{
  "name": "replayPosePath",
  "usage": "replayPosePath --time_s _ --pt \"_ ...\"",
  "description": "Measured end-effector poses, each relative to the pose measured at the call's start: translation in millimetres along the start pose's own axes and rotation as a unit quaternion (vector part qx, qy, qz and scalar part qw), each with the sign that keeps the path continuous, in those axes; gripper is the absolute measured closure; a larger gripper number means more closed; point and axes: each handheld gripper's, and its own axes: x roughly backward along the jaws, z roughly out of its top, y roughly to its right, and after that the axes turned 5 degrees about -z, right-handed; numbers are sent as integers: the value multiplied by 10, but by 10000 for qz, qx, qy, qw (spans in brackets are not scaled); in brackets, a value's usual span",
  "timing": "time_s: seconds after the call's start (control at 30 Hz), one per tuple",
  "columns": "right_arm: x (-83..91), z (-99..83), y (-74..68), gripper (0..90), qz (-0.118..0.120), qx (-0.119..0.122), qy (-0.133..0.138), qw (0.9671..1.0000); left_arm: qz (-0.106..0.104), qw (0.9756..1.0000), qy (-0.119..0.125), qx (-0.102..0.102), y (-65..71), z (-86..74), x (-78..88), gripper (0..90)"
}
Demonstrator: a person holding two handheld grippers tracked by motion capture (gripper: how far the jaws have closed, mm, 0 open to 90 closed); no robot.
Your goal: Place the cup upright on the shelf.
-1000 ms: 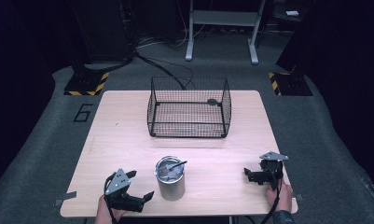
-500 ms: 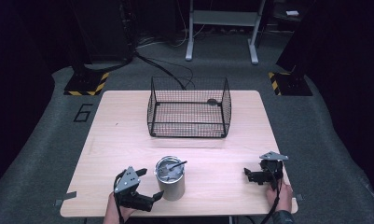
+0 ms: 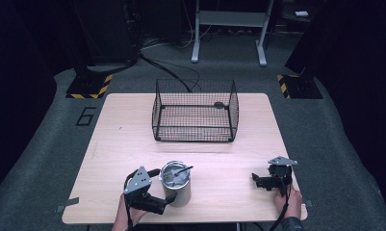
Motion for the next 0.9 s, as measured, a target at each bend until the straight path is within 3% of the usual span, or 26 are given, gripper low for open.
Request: replayPosePath --time_s 0.13,0.4,0.67,0.9 --pt "0 0 0 0 0 -1 1 10000 -68 10000 2 -3 18 41 -69 0" --pt "0 0 0 0 3 1 0 10000 16 10000 9 -65 13 68 -173 0" --pt "0 0 1 0 3 4 1 10000 -16 10000 -28 27 -16 78 -267 0" --pt "-1 0 1 0 4 5 2 10000 89 9999 31 44 -7 81 -334 4"
